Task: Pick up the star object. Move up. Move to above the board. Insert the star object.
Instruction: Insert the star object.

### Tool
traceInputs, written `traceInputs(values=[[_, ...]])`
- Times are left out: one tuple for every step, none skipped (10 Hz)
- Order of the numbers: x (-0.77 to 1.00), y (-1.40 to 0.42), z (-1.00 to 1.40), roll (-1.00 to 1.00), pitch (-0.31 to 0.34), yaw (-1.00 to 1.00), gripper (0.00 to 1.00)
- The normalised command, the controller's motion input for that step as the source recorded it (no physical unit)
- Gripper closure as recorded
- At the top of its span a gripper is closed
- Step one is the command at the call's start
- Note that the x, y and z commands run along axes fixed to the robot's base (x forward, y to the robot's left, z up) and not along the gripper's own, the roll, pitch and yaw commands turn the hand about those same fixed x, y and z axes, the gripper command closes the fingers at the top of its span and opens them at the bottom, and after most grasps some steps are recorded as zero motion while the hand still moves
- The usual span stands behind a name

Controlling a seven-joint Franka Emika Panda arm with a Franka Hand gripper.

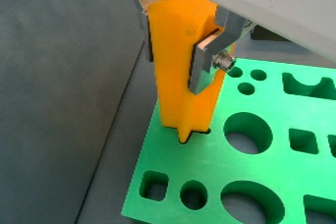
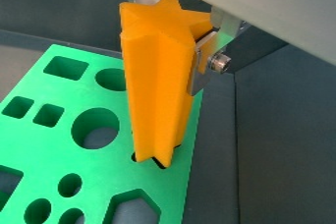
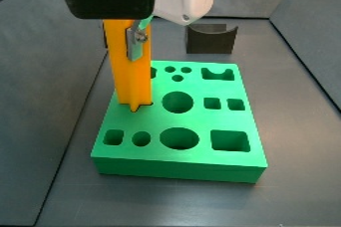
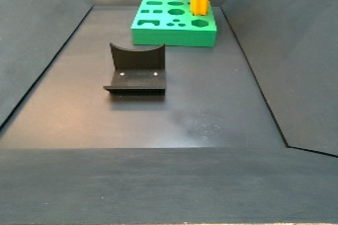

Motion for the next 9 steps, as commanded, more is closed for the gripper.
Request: traceInputs(values=[[0.04, 0.00, -0.16, -0.01, 0.000, -0.21, 1.00], [0.05, 0.00, -0.21, -0.03, 0.000, -0.25, 1.00], [0.03, 0.00, -0.22, -0.03, 0.000, -0.27, 1.00], [0.02, 0.00, -0.19, -0.01, 0.000, -0.25, 1.00], [0.06, 0.00, -0.05, -0.07, 0.000, -0.14, 1.00], [0.01, 0.00, -0.04, -0.10, 0.000, -0.04, 1.00], [0.00, 0.00, -0.13, -0.07, 0.000, -0.04, 1.00], [0.00, 0.00, -0.47, 0.00, 0.000, -0.04, 1.00], [0.00, 0.00, -0.70, 0.02, 0.000, 0.00, 1.00]])
